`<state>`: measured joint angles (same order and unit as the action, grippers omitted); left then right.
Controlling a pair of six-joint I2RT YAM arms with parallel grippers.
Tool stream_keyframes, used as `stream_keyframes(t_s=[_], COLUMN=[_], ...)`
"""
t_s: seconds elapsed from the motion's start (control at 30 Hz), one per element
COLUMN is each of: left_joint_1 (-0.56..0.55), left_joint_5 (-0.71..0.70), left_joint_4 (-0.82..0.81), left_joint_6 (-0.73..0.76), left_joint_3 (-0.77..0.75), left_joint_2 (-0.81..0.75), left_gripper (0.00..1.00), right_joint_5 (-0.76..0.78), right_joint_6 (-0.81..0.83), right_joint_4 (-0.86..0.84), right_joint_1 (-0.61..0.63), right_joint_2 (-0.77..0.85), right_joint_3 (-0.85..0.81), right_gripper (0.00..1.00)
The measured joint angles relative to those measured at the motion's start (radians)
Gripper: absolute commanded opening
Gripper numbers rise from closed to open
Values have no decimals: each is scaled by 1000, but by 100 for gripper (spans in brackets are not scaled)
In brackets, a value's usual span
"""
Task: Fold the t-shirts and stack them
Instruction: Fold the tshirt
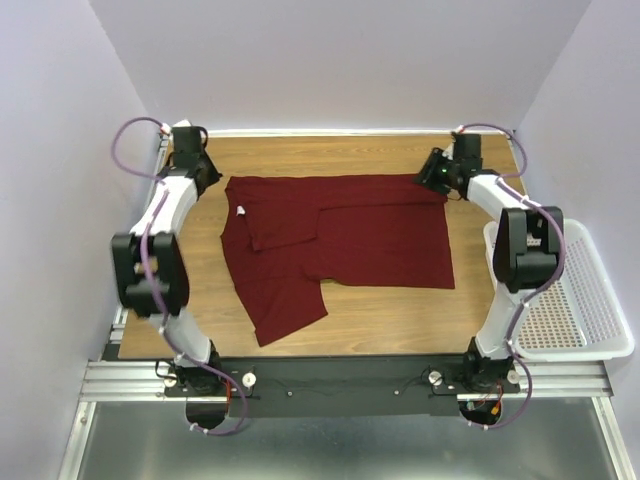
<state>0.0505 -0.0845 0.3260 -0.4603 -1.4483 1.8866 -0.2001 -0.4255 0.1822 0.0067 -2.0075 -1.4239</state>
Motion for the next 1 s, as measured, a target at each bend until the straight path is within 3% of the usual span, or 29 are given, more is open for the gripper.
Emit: stream_keyframes(t_s=[0.17,0.23,0.27,0.33,0.47,0.6,1.0], left_joint_1=[-18,-21,-21,-23,-25,-35,-94], left_joint_5=[-46,-52,-54,-62,-72,-97,-105], left_joint_4=[-76,-97,-108,-132,-138,-145,-178], left_joint_6=[4,3,5,8,21,32,45], left_joint_3=[182,257,303,422,599,663,755], left_joint_2=[-391,-502,-562,-692,-890,-1010,-980], left_gripper=[36,55,56,79,79,79,76], right_joint_5=[-82,-124,-143,-172,-195,-212,-194], right_joint_6=[-85,-134,-162,-217,-328,-427,-536], right_joint_4=[-106,-173,-208,-262,-371,-488,-585], right_joint_1=[158,220,257,328,423,490,575], right_joint_2=[184,216,221,216,188,110,-59], right_joint_3=[138,192,216,257,321,349,324], right_gripper=[50,50,50,50,45,42,38])
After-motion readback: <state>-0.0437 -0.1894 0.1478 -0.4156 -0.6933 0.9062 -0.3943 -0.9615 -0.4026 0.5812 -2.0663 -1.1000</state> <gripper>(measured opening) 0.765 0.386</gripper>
